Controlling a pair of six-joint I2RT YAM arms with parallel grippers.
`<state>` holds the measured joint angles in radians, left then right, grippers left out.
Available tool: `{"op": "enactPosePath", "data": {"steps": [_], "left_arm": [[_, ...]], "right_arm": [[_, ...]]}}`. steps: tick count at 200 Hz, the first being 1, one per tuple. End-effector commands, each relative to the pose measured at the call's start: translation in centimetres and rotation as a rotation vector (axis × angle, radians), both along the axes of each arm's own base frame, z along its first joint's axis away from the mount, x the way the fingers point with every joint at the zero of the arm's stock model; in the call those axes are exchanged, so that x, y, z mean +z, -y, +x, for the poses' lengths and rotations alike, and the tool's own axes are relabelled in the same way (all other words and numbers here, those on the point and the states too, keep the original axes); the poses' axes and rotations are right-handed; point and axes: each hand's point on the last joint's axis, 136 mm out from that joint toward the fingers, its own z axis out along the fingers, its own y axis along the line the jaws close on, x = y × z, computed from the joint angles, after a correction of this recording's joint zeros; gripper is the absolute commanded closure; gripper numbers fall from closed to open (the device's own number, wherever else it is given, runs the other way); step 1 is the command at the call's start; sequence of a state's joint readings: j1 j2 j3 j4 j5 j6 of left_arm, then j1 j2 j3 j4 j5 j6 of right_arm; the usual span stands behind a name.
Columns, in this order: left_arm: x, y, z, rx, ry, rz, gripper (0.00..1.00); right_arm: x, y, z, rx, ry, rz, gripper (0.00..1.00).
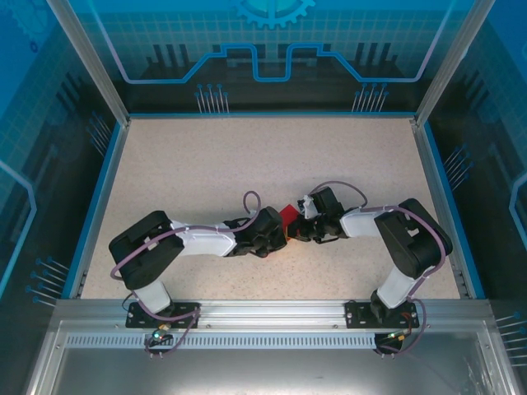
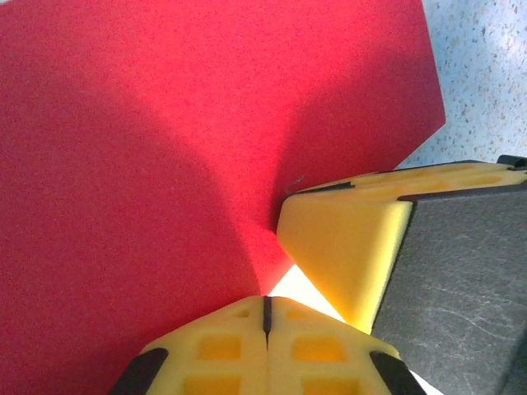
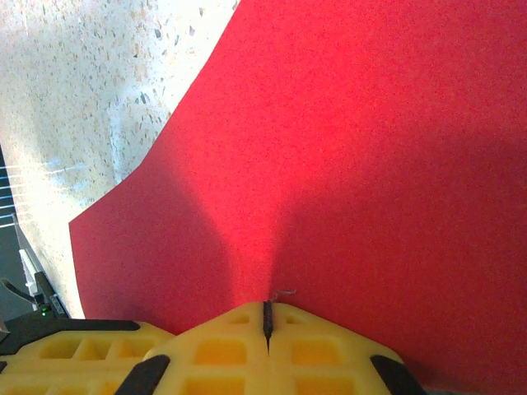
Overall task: Fold a paper plane with a square sheet of paper (pick it up from the middle)
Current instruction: First fold in half a square sheet of paper at the center of the table.
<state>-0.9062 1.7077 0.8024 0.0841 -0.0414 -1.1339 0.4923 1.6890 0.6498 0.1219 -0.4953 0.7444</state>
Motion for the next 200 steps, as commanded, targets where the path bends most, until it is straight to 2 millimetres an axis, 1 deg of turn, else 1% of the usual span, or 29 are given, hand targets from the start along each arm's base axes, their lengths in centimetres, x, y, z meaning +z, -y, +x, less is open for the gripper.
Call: {"op": "enactPosePath", "data": {"steps": [1,27,51,99,141,162,200], "left_arm": [[-0.1,-0.1,0.5,-0.006,0.032,0.042,1.0],[-0.7,-0.4,0.2,-0.002,0.017,0.057,1.0],[-1.3,-0.7,-0.1,0.003,0.0,0.061,1.0],[-1.7,-0.9,-0.3,0.005,-0.012,0.071,1.0],[-2.3,-1.0,-0.4,0.012,-0.028,0.083,1.0],[-2.4,-1.2,-0.5,0.012,-0.031,0.09,1.0],[-2.7,-1.7,-0.7,0.018,-0.042,0.117,1.0]], "right_arm": [[0.5,-0.4,-0.6,0.022,0.005,0.021,1.0],[1.5,-0.8,-0.3,0.028,0.03,0.057,1.0],[1.7,-0.9,-0.3,0.035,0.032,0.065,1.0],[-0.1,-0.4,-1.4,0.067,-0.017,0.016,1.0],[-1.4,0.0,-1.6,0.064,-0.045,-0.008,1.0],[-1.6,0.0,-1.4,0.061,-0.048,-0.014,1.0],[-1.4,0.1,-1.2,0.061,-0.043,-0.024,1.0]]}}
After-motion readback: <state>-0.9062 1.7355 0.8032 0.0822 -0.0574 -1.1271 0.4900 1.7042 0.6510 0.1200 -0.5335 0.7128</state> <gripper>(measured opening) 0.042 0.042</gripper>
